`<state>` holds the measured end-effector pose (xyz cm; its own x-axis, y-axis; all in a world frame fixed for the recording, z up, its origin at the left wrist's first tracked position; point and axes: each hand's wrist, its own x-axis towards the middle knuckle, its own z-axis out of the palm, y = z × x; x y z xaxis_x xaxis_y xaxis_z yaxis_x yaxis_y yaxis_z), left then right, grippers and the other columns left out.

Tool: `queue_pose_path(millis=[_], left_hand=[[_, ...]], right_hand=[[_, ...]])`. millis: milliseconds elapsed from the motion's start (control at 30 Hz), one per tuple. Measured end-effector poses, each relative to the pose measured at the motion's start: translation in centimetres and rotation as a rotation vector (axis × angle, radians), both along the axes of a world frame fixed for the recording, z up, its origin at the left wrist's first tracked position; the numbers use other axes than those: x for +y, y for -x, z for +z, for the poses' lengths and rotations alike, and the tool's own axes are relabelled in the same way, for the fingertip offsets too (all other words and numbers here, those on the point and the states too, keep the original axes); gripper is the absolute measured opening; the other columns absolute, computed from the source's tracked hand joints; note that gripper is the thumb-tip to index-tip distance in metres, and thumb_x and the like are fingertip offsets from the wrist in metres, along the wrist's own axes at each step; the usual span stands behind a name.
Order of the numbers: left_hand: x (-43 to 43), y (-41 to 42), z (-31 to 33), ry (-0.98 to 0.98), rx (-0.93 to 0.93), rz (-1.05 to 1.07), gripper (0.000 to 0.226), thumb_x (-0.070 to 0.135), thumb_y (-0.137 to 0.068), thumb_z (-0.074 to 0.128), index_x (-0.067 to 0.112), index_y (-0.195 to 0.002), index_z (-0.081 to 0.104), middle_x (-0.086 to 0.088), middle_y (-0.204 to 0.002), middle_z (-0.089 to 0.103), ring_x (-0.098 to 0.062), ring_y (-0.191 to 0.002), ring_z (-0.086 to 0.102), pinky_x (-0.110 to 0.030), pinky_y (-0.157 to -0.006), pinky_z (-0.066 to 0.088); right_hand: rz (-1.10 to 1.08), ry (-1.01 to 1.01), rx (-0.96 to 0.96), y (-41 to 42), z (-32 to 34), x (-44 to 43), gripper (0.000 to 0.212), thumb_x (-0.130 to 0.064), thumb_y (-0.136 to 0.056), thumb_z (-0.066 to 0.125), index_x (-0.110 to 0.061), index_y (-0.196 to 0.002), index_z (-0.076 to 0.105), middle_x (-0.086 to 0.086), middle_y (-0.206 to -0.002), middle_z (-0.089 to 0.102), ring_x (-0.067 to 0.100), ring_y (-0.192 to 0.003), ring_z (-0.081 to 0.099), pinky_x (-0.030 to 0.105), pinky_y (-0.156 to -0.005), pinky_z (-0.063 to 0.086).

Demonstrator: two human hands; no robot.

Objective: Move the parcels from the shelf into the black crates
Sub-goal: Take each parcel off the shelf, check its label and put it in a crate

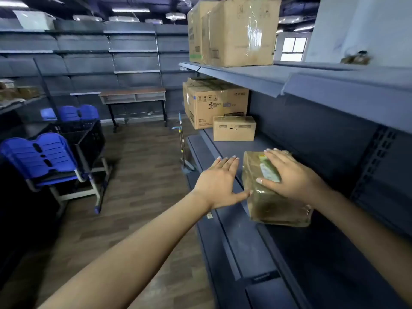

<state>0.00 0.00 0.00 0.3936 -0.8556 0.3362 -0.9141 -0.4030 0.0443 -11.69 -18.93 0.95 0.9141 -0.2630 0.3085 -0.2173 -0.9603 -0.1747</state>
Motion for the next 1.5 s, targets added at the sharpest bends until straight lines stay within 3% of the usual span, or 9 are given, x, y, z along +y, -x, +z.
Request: queue_pose_path(millis=[200, 367, 533, 667, 933, 1133, 1233, 1367, 1500], left_hand=[[-2.8, 2.2, -1.3, -0.024, 0.140, -0.035, 0.101, 0.068, -0.082, 0.051, 0.007, -0.152, 0.010, -0.010, -0.159, 0.018, -0.025, -0.146, 0.015, -0.032, -0.118, 0.011], [-4.3, 3.1, -2.3, 0.059, 0.411, 0.011, 0.104, 0.060, -0.075, 0.066, 0.013, -0.149, 0.011, -0.007, -0.145, 0.041, -0.027, -0.132, 0.040, -0.038, -0.095, 0.045], [-4.8, 3.4, -3.2, 0.235, 0.663, 0.050, 0.097, 0.054, -0.072, 0.071, 0.019, -0.145, 0.018, -0.002, -0.120, 0.061, -0.026, -0.105, 0.062, -0.024, -0.070, 0.041], [-5.0, 3.1, -4.3, 0.164, 0.735, 0.031, 0.074, 0.047, -0.079, 0.067, 0.021, -0.141, 0.034, -0.002, -0.106, 0.069, -0.020, -0.094, 0.064, -0.022, -0.068, 0.043], [-4.4, 2.3, -5.1, 0.343, 0.867, 0.027, 0.043, 0.038, -0.078, 0.071, 0.023, -0.116, 0.057, 0.002, -0.093, 0.073, -0.014, -0.085, 0.068, -0.030, -0.074, 0.057], [-0.5, -0.2, -2.8, 0.553, 1.119, -0.035, 0.053, 0.046, -0.068, 0.080, 0.030, -0.115, 0.062, 0.020, -0.102, 0.072, 0.004, -0.094, 0.066, -0.013, -0.081, 0.052], [2.0, -1.6, -1.4, 0.735, 1.203, 0.060, 0.036, 0.047, -0.080, 0.070, 0.025, -0.107, 0.066, 0.010, -0.101, 0.074, -0.004, -0.088, 0.068, -0.020, -0.078, 0.050], [6.2, -3.7, -0.9, 0.921, 1.190, 0.190, 0.026, 0.033, -0.086, 0.068, 0.016, -0.106, 0.066, 0.003, -0.099, 0.073, -0.005, -0.079, 0.066, -0.023, -0.075, 0.050], [11.9, -6.2, -1.9, 1.013, 1.142, 0.264, 0.023, 0.024, -0.087, 0.068, 0.015, -0.108, 0.068, 0.002, -0.101, 0.074, -0.012, -0.093, 0.069, -0.032, -0.088, 0.054]], right_hand=[[-0.147, -0.175, -0.014, 5.6, -1.2, -2.8, 0.107, -0.082, -0.066, 0.048, -0.023, -0.150, 0.018, -0.010, -0.158, 0.015, 0.009, -0.144, 0.016, 0.037, -0.116, 0.024], [-0.260, -0.374, 0.024, 8.1, -3.8, -4.1, 0.131, -0.082, -0.049, 0.062, -0.026, -0.153, 0.007, -0.007, -0.159, 0.010, 0.016, -0.143, 0.019, 0.040, -0.113, 0.028], [-0.105, -0.668, -0.158, 7.9, -6.4, -3.5, 0.062, -0.031, -0.061, 0.087, -0.039, -0.115, 0.057, -0.029, -0.109, 0.062, -0.005, -0.102, 0.060, 0.003, -0.074, 0.042], [-0.179, -0.762, -0.221, 7.0, -7.6, -3.5, 0.036, -0.018, -0.068, 0.085, -0.029, -0.095, 0.064, -0.021, -0.089, 0.067, -0.009, -0.084, 0.062, 0.006, -0.064, 0.045], [-0.211, -0.769, -0.275, 4.8, -8.0, -3.0, 0.032, -0.017, -0.065, 0.087, -0.022, -0.090, 0.068, -0.018, -0.080, 0.067, -0.004, -0.077, 0.062, 0.014, -0.065, 0.047], [-0.183, -0.518, -0.396, 1.0, -6.5, -0.2, 0.029, -0.025, -0.060, 0.090, -0.008, -0.072, 0.068, -0.023, -0.054, 0.053, -0.016, -0.055, 0.053, 0.000, -0.049, 0.036], [-0.105, -0.522, -0.382, -1.7, -5.8, 2.4, 0.026, -0.032, -0.064, 0.086, -0.020, -0.079, 0.069, -0.020, -0.064, 0.061, -0.012, -0.061, 0.055, 0.006, -0.052, 0.039], [0.029, -0.545, -0.397, -5.7, -5.1, 6.4, 0.034, -0.034, -0.066, 0.083, -0.056, -0.070, 0.057, -0.043, -0.070, 0.057, -0.019, -0.064, 0.053, 0.000, -0.054, 0.037], [0.129, -0.607, -0.282, -10.7, -4.9, 11.2, 0.031, -0.036, -0.066, 0.084, -0.038, -0.093, 0.066, -0.027, -0.079, 0.062, -0.002, -0.077, 0.058, 0.005, -0.060, 0.038]])
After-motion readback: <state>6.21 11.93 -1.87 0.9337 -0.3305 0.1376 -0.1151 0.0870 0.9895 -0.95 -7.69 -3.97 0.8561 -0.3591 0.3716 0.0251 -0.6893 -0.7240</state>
